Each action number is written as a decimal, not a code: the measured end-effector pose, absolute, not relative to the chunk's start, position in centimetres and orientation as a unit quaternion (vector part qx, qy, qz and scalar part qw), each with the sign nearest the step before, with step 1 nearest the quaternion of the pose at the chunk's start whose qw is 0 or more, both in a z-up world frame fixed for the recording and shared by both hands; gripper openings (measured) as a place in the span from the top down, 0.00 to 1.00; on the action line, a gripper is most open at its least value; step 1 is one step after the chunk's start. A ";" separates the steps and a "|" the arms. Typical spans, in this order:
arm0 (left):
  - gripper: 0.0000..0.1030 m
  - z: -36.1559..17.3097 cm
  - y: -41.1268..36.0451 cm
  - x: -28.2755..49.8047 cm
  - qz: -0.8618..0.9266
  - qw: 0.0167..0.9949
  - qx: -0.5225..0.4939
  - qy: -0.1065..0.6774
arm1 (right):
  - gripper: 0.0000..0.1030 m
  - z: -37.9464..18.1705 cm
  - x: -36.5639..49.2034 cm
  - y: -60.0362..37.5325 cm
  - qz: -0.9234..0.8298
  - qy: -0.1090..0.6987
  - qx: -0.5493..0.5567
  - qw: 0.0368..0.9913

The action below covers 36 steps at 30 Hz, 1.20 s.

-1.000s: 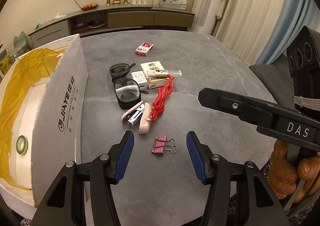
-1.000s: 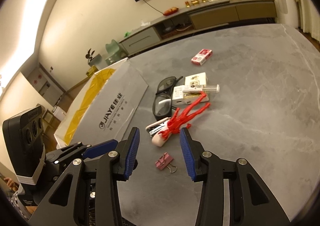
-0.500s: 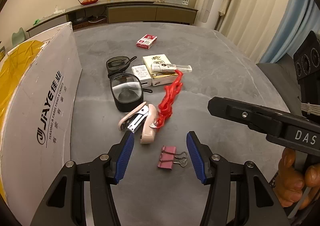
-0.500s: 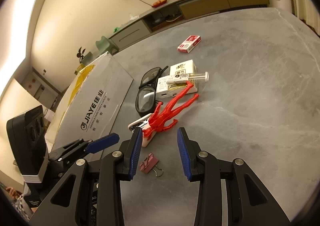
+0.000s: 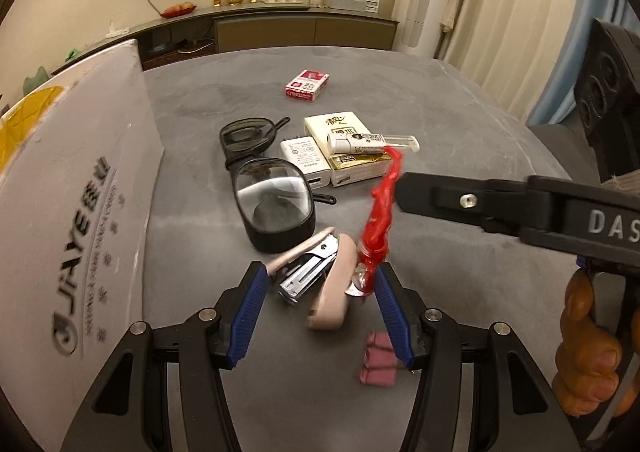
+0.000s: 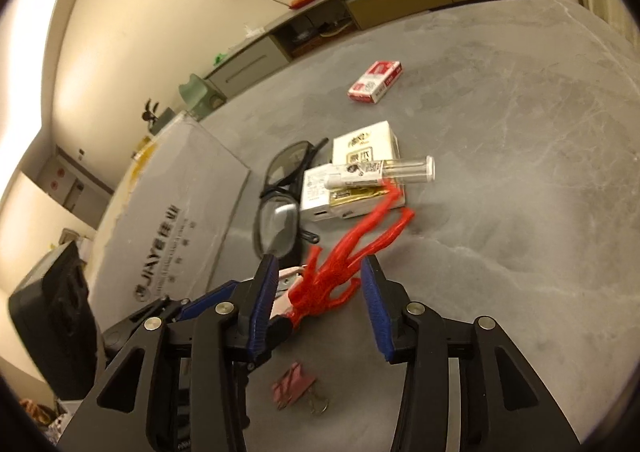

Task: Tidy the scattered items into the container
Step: 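Grasp the pink stapler with the left tool while the right tool grasps the red figure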

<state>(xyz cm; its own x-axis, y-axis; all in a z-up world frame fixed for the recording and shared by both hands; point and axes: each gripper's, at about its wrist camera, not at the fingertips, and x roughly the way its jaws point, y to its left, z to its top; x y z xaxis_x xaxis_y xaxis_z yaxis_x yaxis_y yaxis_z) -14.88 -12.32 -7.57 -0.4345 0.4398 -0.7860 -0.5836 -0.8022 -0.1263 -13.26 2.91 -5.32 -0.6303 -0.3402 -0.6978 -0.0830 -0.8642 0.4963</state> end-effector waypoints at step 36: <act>0.49 -9.6 -8.4 -15.6 0.831 0.323 -0.440 0.105 | 0.78 -7.4 -13.1 7.8 -0.871 -0.210 0.444 0.017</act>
